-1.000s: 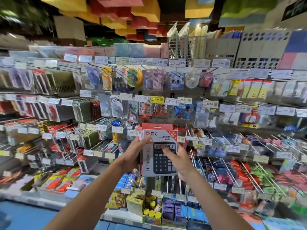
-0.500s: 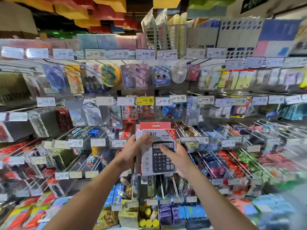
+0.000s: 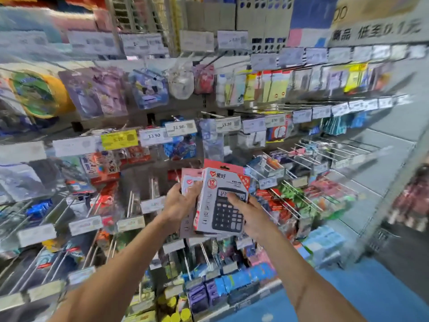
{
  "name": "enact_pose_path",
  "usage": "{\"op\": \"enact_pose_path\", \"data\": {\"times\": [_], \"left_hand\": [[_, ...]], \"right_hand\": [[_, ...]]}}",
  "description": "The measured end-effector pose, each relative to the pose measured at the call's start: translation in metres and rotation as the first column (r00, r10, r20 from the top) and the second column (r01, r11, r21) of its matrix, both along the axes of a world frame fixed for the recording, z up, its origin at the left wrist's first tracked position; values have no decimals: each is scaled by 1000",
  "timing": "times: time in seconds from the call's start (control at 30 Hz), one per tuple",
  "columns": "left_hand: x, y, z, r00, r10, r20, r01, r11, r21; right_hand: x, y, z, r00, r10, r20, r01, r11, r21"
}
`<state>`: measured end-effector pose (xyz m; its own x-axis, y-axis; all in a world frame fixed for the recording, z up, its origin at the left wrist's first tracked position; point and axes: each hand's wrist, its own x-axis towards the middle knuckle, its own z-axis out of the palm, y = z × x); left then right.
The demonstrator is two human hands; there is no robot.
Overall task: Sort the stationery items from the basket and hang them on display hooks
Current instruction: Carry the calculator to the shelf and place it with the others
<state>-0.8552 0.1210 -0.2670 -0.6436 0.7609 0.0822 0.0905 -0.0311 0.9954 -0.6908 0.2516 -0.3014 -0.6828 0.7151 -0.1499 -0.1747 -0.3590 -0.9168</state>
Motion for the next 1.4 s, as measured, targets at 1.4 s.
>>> {"op": "enact_pose_path", "data": {"times": [1.4], "left_hand": [[217, 570, -69, 607, -794, -19, 642, 505, -577]], "right_hand": [[310, 504, -126, 844, -417, 336, 423, 904, 60]]}}
